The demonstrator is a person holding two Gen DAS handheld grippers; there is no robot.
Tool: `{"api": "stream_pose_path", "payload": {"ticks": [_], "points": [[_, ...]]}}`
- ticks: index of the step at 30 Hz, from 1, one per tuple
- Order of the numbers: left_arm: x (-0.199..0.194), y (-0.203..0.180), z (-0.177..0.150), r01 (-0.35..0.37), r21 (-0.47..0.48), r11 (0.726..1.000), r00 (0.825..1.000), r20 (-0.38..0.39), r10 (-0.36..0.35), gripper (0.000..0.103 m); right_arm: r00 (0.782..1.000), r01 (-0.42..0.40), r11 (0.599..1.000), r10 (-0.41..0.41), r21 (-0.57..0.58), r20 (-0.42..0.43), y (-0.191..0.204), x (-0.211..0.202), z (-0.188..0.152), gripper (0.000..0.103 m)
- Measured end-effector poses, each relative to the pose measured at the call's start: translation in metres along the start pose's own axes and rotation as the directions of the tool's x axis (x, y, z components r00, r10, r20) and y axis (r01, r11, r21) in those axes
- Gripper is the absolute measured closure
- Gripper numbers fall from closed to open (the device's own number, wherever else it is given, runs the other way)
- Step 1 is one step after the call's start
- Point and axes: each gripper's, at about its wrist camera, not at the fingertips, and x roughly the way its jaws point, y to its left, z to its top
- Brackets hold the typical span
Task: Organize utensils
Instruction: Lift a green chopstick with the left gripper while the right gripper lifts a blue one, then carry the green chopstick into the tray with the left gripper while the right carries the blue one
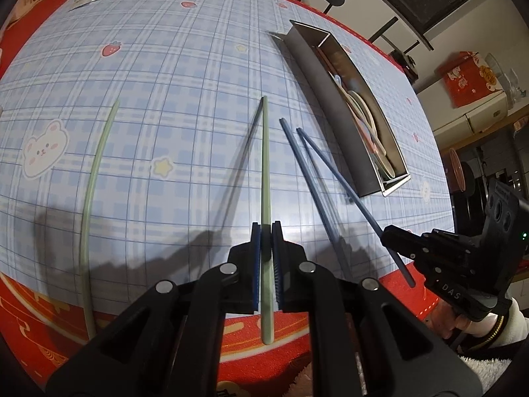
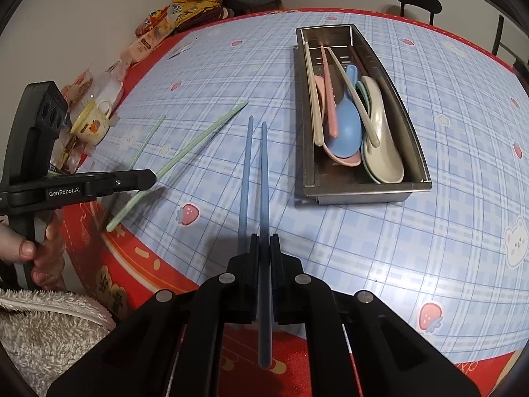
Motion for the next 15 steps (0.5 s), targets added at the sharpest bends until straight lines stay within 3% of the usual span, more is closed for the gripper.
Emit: {"api": "stream_pose_path", "payload": {"ticks": [15], "points": [[-0.024,0.0,0.007,0.061,-0.051,0.997,0.994,0.091,-0.056,0.092,0.989,-0.041,0.998,0.034,0.048,0.146,-0.011,-0.038,0.01,0.096]]}}
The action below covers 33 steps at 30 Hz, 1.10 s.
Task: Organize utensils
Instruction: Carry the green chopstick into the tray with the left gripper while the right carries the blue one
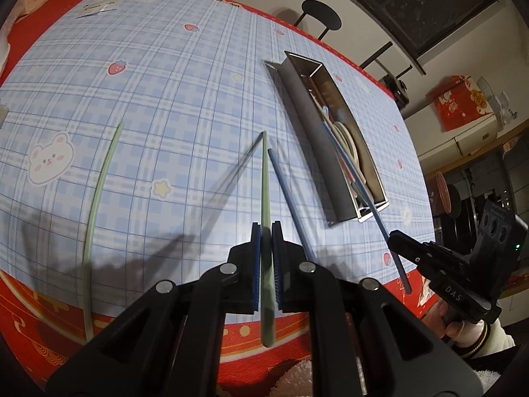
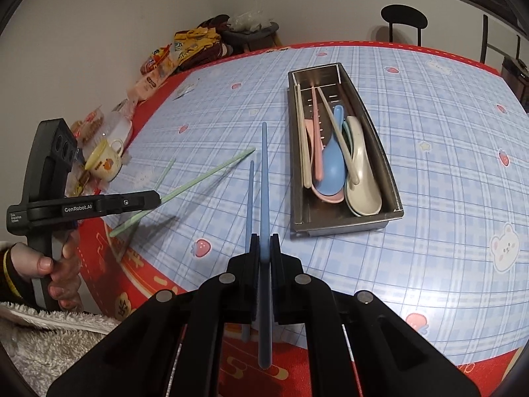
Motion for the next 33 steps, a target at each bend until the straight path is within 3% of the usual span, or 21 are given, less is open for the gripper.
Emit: {"api": "stream_pose_path", "payload": {"ticks": [6,17,33], "points": [[0.018,0.0,-0.004,-0.063,0.026,0.998,0.996,-0.061,0.065,0.092,1.0,-0.004,1.0,0.004,0.005,-0.012,-0.004,0.005,0.0,0.096],[0.073,-0.002,-0.012,-0.18,0.143,0.973,0.96,-0.191,0.205,0.092,1.0,0.007,1.0,-0.007,0.021,-0.024,-0.008,0.006,-0.007,0.096],[0.096,-0.028,0.011,-0.265,0.282,0.922,0.936,-0.156,0.317,0.091,0.999,0.028,0.999,-0.027,0.037,-0.025,-0.016,0.002,-0.009,0.096]]}}
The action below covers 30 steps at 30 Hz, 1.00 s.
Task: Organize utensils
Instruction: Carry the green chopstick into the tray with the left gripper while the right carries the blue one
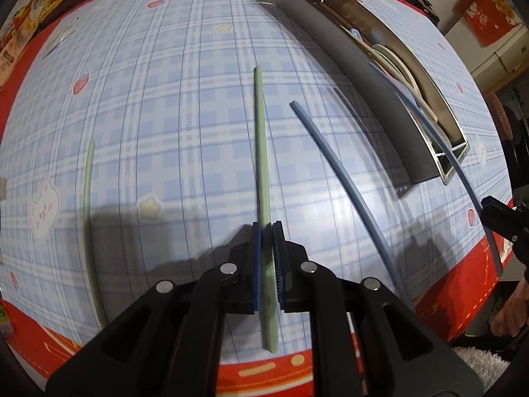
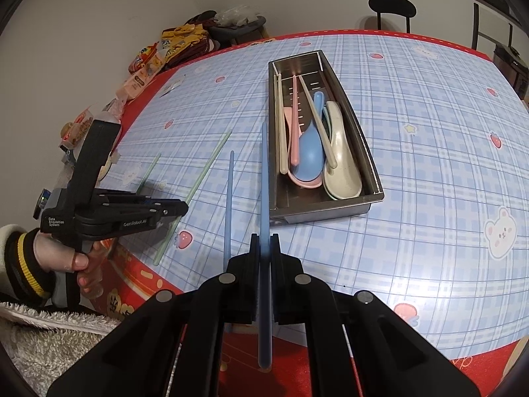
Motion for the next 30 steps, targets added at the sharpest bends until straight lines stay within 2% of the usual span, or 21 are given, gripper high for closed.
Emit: {"api": "stream_pose_path", "payload": {"ticks": [3,6,11,17,22,25,30], "points": [[0.002,-0.002,0.007,0.013,-0.005,1.0,1.0,0.0,-0.013,0.093,1.0,0.002,1.0,-0.002,0.003,0.002,-0.001,0.0,0.002,0.096],[0.0,0.017,0.009,0.108,-0.119,0.987,0.994,-0.002,-0.109,0.093,1.0,0.003,1.0,-0.003,0.004,0.01,-0.003,0.0,0.005,0.096],[-0.02,0.031,0.017,0.201,-0.199,0.959,0.98,0.052,-0.195,0.093,1.0,0.001,1.0,-0.002,0.016,0.03,-0.01,-0.006,0.011,0.096],[-0.048,0.022,0.041,0.326,-0.245,0.913,0.944,0.136,-0.3,0.093,0.999,-0.006,0.999,0.004,0.036,0.051,-0.016,-0.01,0.024,0.096],[-0.048,-0.001,0.058,0.412,-0.285,0.865,0.911,0.16,-0.381,0.093,0.999,-0.01,0.997,0.007,0.071,0.042,-0.029,-0.004,0.041,0.096],[-0.042,-0.009,0.069,0.434,-0.305,0.848,0.9,0.171,-0.4,0.093,1.0,-0.006,0.997,0.004,0.082,0.029,-0.036,0.002,0.055,0.096],[-0.026,-0.016,0.095,0.465,-0.374,0.802,0.885,0.174,-0.432,0.093,1.0,0.019,0.997,-0.02,0.08,0.012,-0.045,0.014,0.081,0.096]]}}
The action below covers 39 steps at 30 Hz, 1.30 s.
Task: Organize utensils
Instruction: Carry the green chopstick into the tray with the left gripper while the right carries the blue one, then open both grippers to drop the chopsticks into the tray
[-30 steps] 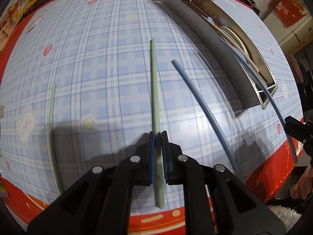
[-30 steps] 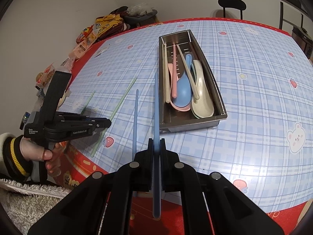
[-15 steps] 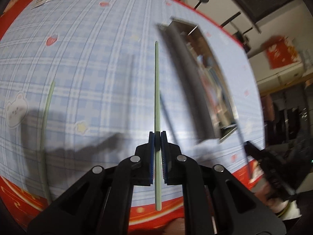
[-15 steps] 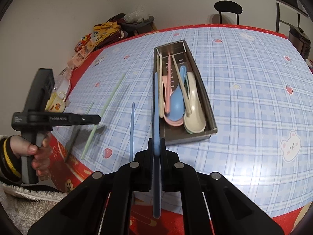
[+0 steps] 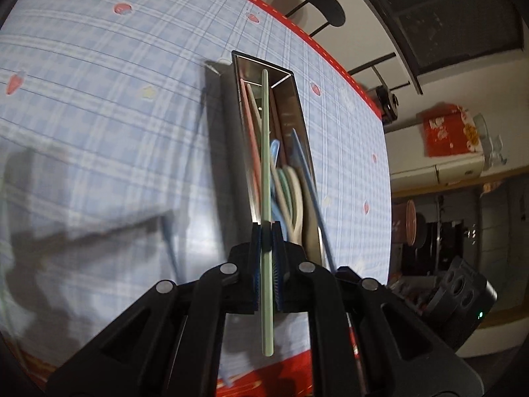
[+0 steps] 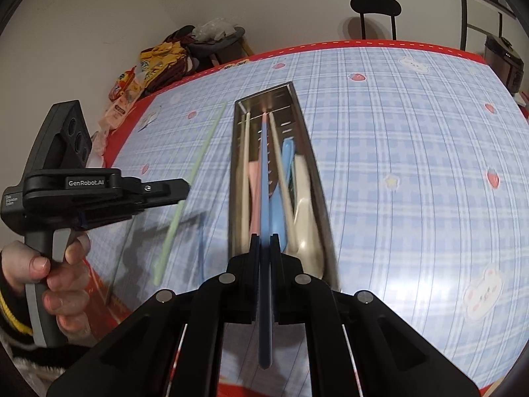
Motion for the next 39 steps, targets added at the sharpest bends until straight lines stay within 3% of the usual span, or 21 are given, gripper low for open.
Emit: {"api": "stream_pose_path", "payload": {"ticks": [6,21,24,26,30,34,36,39], "points": [[0.028,-0.005,0.017,-0.01,-0.092,0.996,0.999,-0.036,0.006,0.093,1.0,0.024,1.0,-0.024,0.008,-0.02,-0.007,0.016,0.02,0.096],[0.05,-0.006,0.041,-0.041,-0.114,0.993,0.998,-0.061,0.034,0.093,0.998,0.043,0.999,-0.043,-0.011,-0.038,-0.006,0.056,0.06,0.096],[0.049,-0.011,0.047,-0.035,-0.087,0.996,0.998,-0.051,0.031,0.077,0.999,0.033,0.999,-0.034,-0.02,-0.042,-0.004,0.059,0.063,0.094],[0.041,-0.016,0.051,-0.035,-0.057,0.998,0.999,-0.023,0.034,0.07,0.998,0.054,0.998,-0.056,-0.038,-0.036,-0.002,0.056,0.063,0.083],[0.018,-0.025,0.053,-0.06,0.008,0.998,0.997,0.039,0.059,0.053,0.997,0.075,0.996,-0.075,-0.045,-0.004,0.001,0.04,0.059,0.046],[-0.008,-0.027,0.053,-0.107,0.064,0.992,0.99,0.104,0.1,0.022,0.994,0.107,0.993,-0.105,-0.052,0.036,0.004,0.02,0.052,0.016],[-0.022,-0.027,0.05,-0.128,0.087,0.988,0.984,0.133,0.116,0.016,0.991,0.128,0.991,-0.126,-0.043,0.044,0.006,0.012,0.046,0.006],[-0.039,-0.024,0.044,-0.176,0.119,0.977,0.975,0.157,0.157,0.007,0.99,0.14,0.99,-0.139,-0.032,0.031,0.008,0.005,0.036,0.006]]}}
